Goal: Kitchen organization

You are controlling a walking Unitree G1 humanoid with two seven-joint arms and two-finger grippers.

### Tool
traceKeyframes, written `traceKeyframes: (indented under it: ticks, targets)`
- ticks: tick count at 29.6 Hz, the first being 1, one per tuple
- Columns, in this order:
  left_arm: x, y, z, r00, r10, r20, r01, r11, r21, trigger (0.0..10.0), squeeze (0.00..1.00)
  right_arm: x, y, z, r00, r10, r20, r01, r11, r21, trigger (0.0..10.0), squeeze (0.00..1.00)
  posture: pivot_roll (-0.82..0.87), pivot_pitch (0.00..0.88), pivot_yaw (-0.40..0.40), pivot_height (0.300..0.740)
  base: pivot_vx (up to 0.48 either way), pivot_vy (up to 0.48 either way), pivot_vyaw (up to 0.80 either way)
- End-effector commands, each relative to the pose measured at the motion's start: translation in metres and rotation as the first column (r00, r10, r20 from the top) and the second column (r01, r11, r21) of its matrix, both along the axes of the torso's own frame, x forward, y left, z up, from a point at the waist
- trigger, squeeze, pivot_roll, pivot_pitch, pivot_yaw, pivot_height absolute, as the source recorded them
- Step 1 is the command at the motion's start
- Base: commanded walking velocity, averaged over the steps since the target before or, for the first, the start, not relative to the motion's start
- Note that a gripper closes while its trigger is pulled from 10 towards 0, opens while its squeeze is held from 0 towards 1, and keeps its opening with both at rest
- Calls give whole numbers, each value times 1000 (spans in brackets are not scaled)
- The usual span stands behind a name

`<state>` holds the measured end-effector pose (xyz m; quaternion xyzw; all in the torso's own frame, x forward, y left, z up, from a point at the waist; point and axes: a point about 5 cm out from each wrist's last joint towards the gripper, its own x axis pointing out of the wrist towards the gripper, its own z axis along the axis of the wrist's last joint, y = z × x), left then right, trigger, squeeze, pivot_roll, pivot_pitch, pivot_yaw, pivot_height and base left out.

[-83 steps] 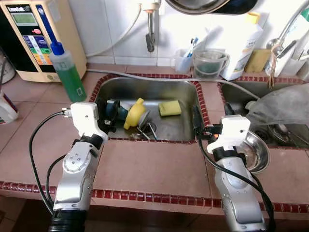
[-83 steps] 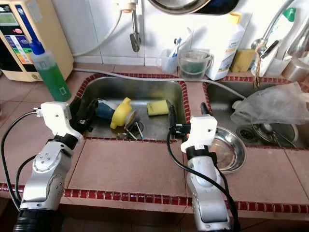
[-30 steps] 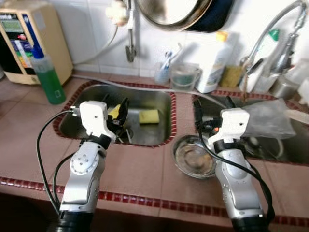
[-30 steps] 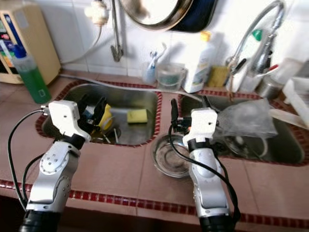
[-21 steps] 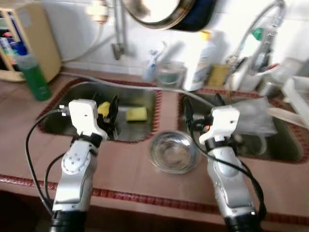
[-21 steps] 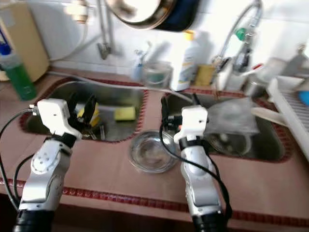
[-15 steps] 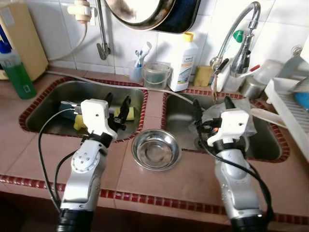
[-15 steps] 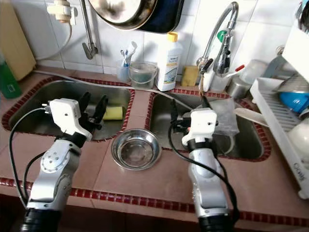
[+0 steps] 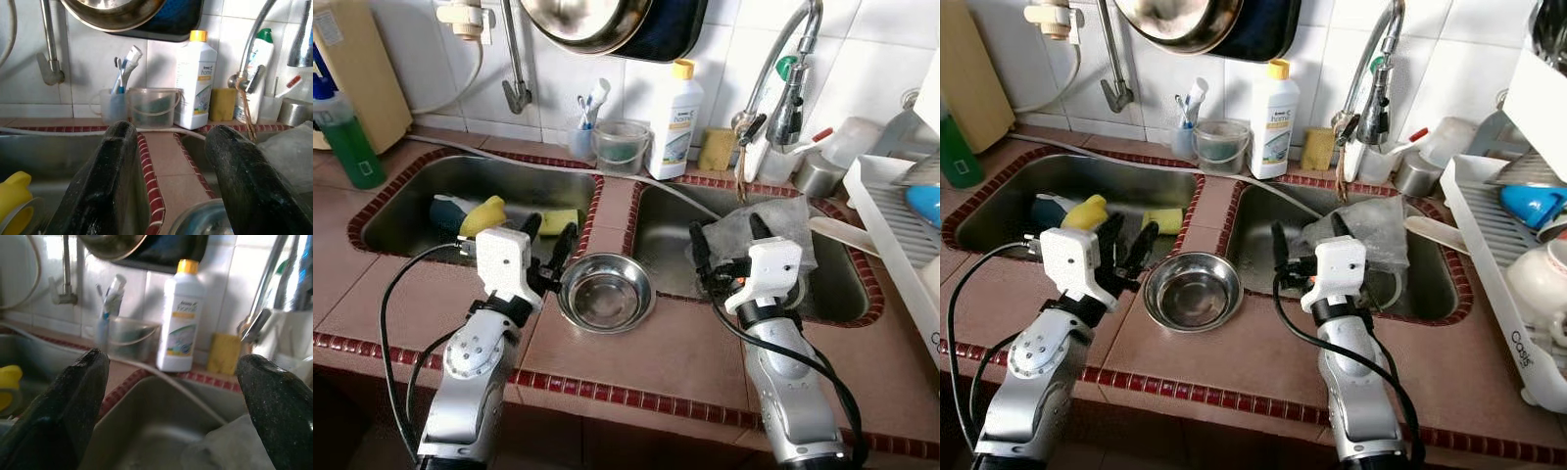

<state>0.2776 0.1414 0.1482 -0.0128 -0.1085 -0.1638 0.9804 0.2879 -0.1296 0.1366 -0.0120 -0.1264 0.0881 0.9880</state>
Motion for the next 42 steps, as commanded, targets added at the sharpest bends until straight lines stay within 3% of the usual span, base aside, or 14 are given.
traceKeyframes:
  ticks: [1, 8, 15, 22, 30, 35, 42]
  targets:
    - [-3, -4, 3, 999, -31, 13, 30, 999, 34, 10000, 0, -1, -1, 2, 1000, 6, -5, -6, 1000, 9, 10000, 0, -88, 46, -59, 740, 0, 0, 0]
    - [-24, -21, -2, 986, -166, -1, 166, 981, 99, 10000, 0, 3, -9, -3, 995, 62, -76, -64, 997, -30, 10000, 0, -74, 83, -63, 740, 0, 0, 0]
    - [-35, -28, 4, 974, -226, 0, 224, 967, 125, 10000, 0, 11, -10, 5, 981, 136, -136, -139, 990, -10, 10000, 0, -59, 101, -73, 740, 0, 0, 0]
    - [-41, -35, 7, 965, -262, 13, 256, 952, 167, 10000, 0, 13, -4, 8, 968, 199, -152, -201, 980, 5, 10000, 0, -55, 114, -78, 740, 0, 0, 0]
    - [-41, -43, 15, 961, -273, 37, 263, 950, 170, 10000, 0, 21, 3, 9, 915, 327, -237, -312, 945, 102, 10000, 0, -53, 130, -84, 740, 0, 0, 0]
    - [-49, -45, 1, 950, -311, 5, 301, 922, 242, 10000, 0, 28, 2, 9, 901, 348, -258, -327, 937, 122, 10000, 0, -50, 132, -89, 740, 0, 0, 0]
    - [-56, -44, -4, 941, -337, -18, 330, 910, 252, 10000, 0, 31, 1, 8, 887, 369, -277, -348, 929, 125, 10000, 0, -45, 136, -92, 740, 0, 0, 0]
